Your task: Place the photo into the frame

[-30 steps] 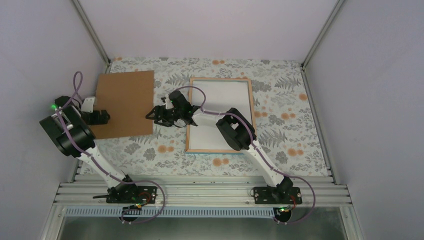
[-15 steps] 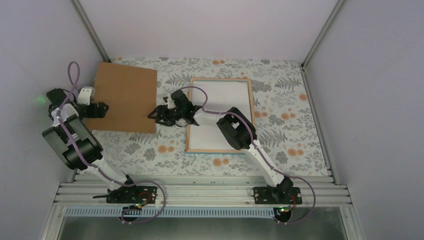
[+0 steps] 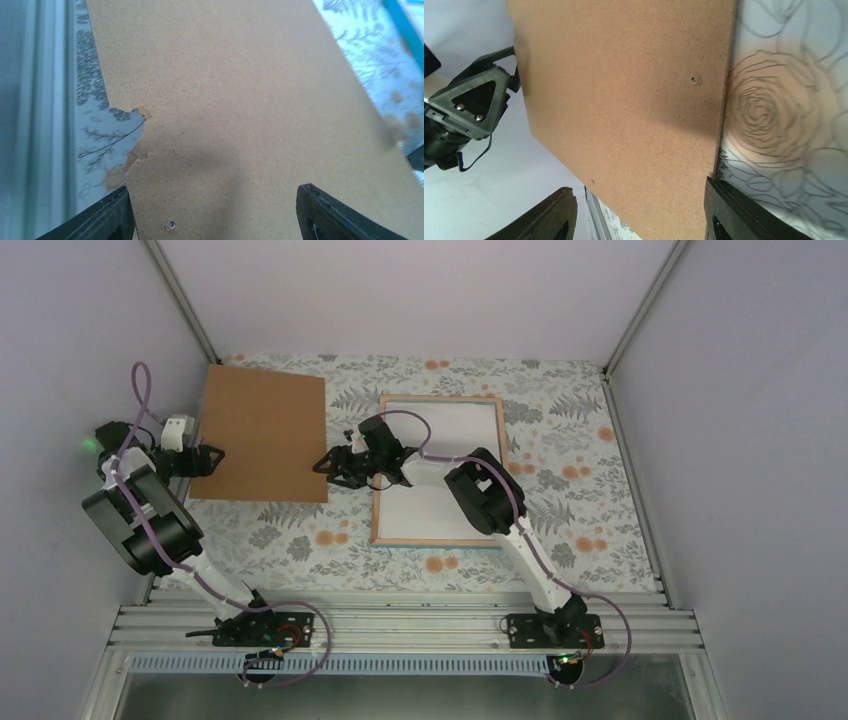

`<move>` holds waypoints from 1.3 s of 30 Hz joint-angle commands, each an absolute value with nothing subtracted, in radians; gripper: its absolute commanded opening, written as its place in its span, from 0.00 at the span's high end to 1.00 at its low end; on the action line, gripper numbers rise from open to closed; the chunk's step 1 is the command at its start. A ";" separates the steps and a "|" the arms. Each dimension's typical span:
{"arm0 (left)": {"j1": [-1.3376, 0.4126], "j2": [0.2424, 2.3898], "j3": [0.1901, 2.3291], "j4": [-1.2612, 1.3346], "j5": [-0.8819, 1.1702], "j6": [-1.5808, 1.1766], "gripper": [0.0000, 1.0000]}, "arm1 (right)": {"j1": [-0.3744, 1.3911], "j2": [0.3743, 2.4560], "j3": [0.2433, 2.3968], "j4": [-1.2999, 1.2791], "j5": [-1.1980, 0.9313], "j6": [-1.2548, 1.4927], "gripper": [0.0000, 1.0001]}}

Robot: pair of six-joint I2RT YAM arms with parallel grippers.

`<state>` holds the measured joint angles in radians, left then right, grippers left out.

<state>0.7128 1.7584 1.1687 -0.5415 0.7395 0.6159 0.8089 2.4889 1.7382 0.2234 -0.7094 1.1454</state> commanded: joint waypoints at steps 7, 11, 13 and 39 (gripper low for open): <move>0.692 1.750 1.192 -0.754 1.095 0.637 0.35 | 0.807 2.488 1.690 0.172 -0.656 1.103 0.36; 0.692 1.752 1.216 -0.790 1.127 0.622 0.43 | 0.805 2.488 1.692 0.173 -0.656 1.101 0.36; 0.690 1.757 1.219 -0.796 1.131 0.608 0.47 | 0.805 2.487 1.693 0.177 -0.658 1.100 0.36; 0.693 1.538 1.317 -0.777 1.109 0.191 0.98 | 0.761 2.143 1.772 -0.024 -0.414 0.510 0.00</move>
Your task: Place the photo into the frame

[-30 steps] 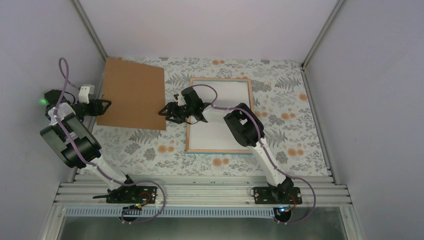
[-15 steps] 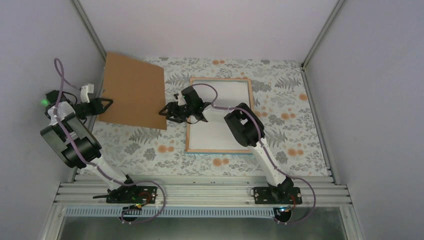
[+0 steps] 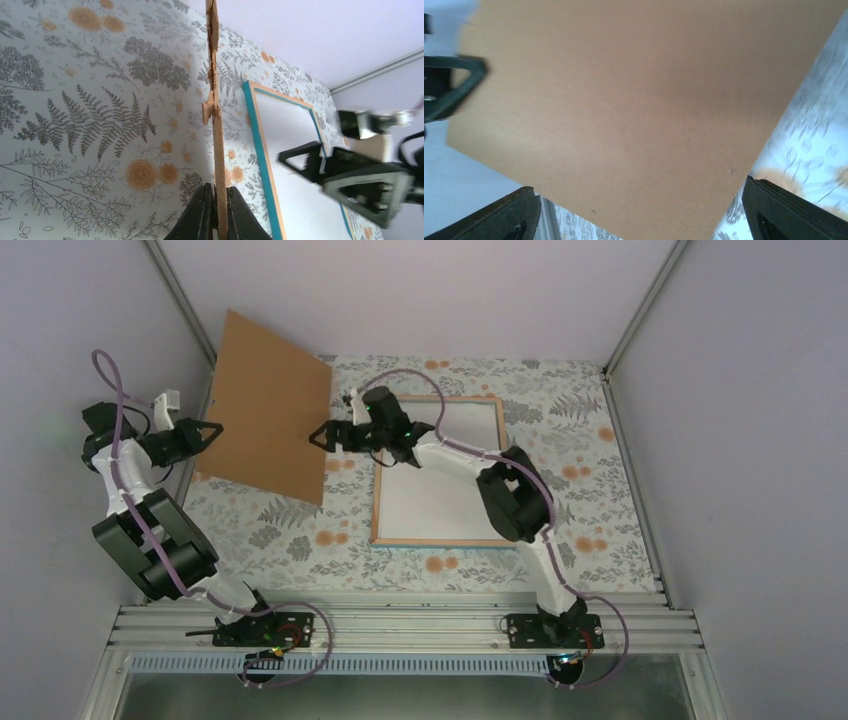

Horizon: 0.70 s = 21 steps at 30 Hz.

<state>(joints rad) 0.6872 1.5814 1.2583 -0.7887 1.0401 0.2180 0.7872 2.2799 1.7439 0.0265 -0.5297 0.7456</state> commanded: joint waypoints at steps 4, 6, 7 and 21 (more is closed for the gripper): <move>0.693 1.495 1.366 -0.807 1.216 0.171 0.98 | 0.751 2.034 1.738 -0.095 -0.300 0.283 0.00; 0.692 1.465 1.381 -0.805 1.261 0.165 0.98 | 0.738 1.975 1.694 -0.118 -0.253 0.207 0.00; 0.689 1.454 1.388 -0.807 1.285 0.164 0.98 | 0.724 1.934 1.655 -0.108 -0.265 0.183 0.00; 0.573 1.437 1.686 -1.237 1.651 0.492 0.97 | 0.402 1.695 1.496 -0.012 -0.979 0.304 0.00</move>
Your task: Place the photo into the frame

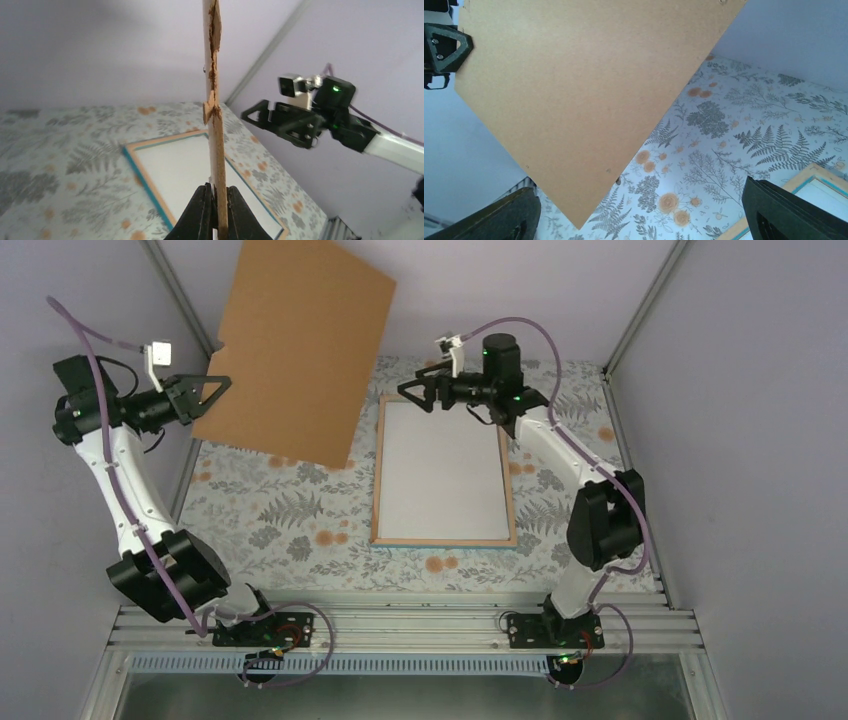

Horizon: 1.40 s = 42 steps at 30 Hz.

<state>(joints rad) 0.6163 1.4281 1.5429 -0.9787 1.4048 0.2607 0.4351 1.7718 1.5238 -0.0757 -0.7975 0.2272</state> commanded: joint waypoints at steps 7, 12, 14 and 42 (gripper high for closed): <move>0.544 1.416 1.751 -1.355 1.731 0.569 0.98 | 0.368 1.672 1.427 0.273 -1.078 0.627 0.03; 0.531 1.384 1.736 -1.354 1.753 0.554 0.98 | 0.373 1.675 1.375 0.566 -1.112 0.865 0.09; 0.529 1.376 1.731 -1.341 1.762 0.537 0.98 | 0.380 1.695 1.384 0.611 -1.106 0.905 0.12; 0.529 1.323 1.646 -1.246 1.781 0.405 0.96 | 0.464 1.919 1.389 1.258 -0.957 1.325 0.54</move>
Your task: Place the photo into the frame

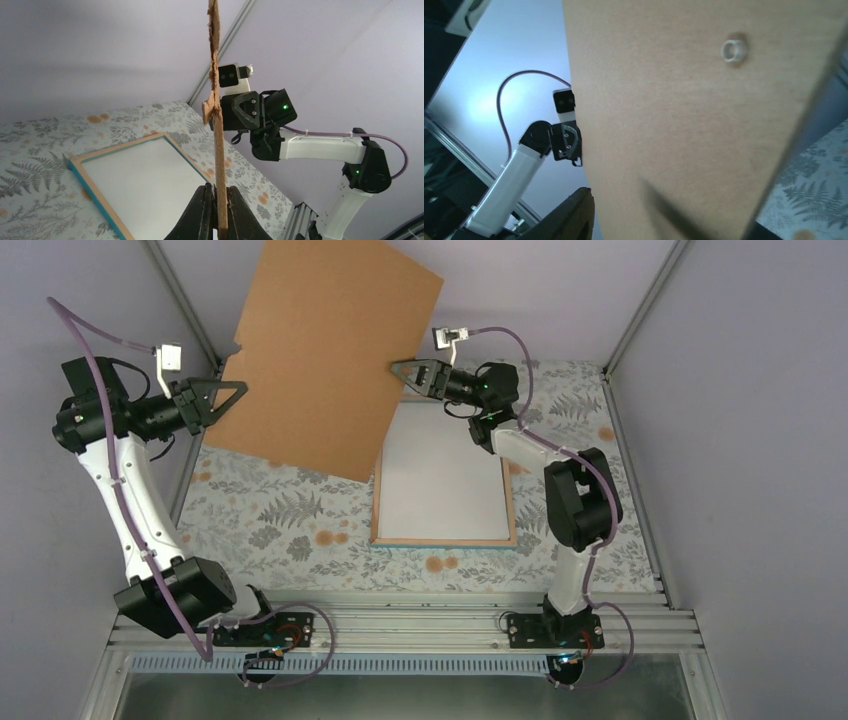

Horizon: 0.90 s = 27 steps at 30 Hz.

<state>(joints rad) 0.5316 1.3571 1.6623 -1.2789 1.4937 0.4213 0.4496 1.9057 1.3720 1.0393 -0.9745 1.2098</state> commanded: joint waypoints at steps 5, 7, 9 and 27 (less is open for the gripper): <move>0.529 1.318 1.608 -1.189 1.729 0.348 0.78 | 0.465 1.897 1.349 1.318 -0.934 1.397 0.88; 0.532 1.315 1.601 -1.161 1.679 0.311 0.53 | 0.458 1.879 1.344 1.295 -0.932 1.391 0.96; 0.533 1.310 1.592 -1.125 1.619 0.272 0.32 | 0.442 1.854 1.339 1.270 -0.931 1.379 0.97; 0.485 1.336 1.634 -0.756 0.836 0.090 0.00 | 0.252 1.518 1.579 0.021 -0.877 0.185 0.97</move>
<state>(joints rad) 0.4839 1.2896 1.5826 -0.8135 1.0019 0.0933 0.2455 1.6676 1.4784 0.3191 -0.9436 0.6495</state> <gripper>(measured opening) 0.998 0.038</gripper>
